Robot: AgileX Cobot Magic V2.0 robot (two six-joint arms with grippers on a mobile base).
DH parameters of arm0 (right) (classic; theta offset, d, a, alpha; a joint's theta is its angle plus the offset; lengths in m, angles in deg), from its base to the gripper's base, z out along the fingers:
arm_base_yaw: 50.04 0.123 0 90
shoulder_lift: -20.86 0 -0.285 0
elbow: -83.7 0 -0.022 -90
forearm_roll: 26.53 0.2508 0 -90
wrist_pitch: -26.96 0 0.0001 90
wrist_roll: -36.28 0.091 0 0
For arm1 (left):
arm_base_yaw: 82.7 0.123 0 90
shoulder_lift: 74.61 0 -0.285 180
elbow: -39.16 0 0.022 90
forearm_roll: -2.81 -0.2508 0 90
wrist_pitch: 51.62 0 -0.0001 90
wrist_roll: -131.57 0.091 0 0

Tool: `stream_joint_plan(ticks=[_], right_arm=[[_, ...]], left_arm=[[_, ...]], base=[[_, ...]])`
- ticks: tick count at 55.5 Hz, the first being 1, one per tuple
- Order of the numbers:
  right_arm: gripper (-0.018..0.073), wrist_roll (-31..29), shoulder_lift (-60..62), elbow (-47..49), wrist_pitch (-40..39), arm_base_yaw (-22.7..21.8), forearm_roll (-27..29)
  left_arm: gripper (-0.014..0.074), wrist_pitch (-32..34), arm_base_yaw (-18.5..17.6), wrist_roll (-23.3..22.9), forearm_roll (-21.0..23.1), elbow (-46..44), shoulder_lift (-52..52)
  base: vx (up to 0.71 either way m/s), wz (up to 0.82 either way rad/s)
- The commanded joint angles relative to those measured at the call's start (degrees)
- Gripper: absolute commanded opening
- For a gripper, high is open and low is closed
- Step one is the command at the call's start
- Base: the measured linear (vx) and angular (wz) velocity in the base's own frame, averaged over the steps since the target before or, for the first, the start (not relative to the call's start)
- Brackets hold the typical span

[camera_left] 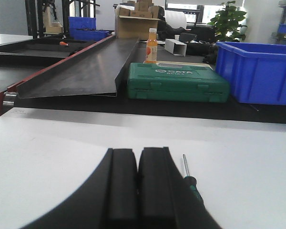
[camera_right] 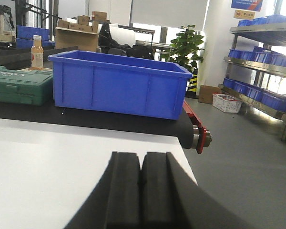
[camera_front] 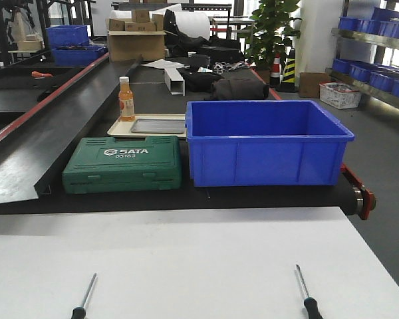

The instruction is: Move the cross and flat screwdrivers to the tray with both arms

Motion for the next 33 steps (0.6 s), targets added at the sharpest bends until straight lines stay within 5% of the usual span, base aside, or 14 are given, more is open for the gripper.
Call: stream_joint_plan(ticks=[1,21,26,33], right_arm=[[-0.0008,-0.10,0.32,-0.44,-5.00,-0.40,-0.51],[-0.0008,0.39,0.32,-0.24,-22.46,-0.40,-0.44],[-0.0008,2.28,0.25,0.95,-20.73,-0.40,-0.44],[-0.0008,2.23,-2.20,7.00,-10.91,-0.40,-0.44]], left_arm=[[0.0031,5.49,-0.01,-0.48,0.11,-1.60,0.72],[0.0031,15.90,-0.01,-1.01,0.15,-2.25,0.72],[0.0033,19.56,-0.01,-1.06,0.15,-2.47,0.72],[0.0039,15.70,-0.01,-0.86,0.10,-7.81,0.70]], base=[[0.00,0.00],[0.00,0.00],[0.00,0.00],[0.00,0.00]])
